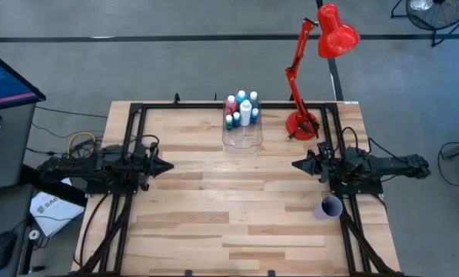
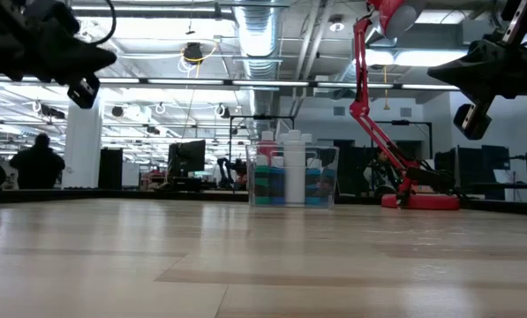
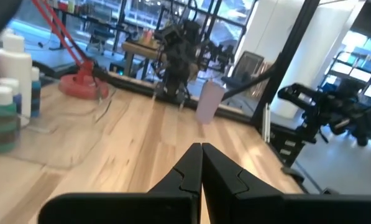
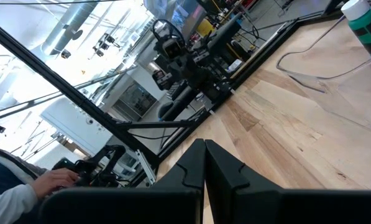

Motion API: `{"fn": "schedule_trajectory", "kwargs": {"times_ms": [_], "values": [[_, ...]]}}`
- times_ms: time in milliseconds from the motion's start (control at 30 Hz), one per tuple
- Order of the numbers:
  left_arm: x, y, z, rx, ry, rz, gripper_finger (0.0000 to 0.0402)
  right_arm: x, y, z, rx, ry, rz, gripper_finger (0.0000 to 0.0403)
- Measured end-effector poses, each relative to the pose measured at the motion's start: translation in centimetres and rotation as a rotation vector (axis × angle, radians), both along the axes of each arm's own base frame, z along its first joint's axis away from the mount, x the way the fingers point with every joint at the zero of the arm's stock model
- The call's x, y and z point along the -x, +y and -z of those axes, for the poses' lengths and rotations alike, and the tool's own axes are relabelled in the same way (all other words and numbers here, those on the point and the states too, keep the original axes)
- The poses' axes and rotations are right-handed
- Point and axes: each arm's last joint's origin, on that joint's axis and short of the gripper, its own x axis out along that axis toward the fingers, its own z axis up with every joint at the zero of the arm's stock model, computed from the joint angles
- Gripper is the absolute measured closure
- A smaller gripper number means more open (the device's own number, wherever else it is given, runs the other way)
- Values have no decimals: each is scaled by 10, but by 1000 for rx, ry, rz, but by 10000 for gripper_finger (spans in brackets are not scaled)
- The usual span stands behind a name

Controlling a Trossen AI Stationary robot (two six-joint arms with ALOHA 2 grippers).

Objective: Pick & Place Paint Supplies
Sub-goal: Return to Home Position

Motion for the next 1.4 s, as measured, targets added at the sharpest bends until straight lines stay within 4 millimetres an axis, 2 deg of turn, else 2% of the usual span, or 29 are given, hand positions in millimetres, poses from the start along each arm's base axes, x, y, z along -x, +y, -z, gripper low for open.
{"fn": "schedule_trajectory", "kwargs": {"times_ms": [267, 433, 1400], "values": [[-3, 0, 14, -48, 29, 2, 402, 0, 0, 0, 0, 0, 0, 403], [-4, 0, 14, -102, 33, 0, 402, 0, 0, 0, 0, 0, 0, 403], [-4, 0, 11, -97, -9, -1, 401, 0, 0, 0, 0, 0, 0, 403]]}}
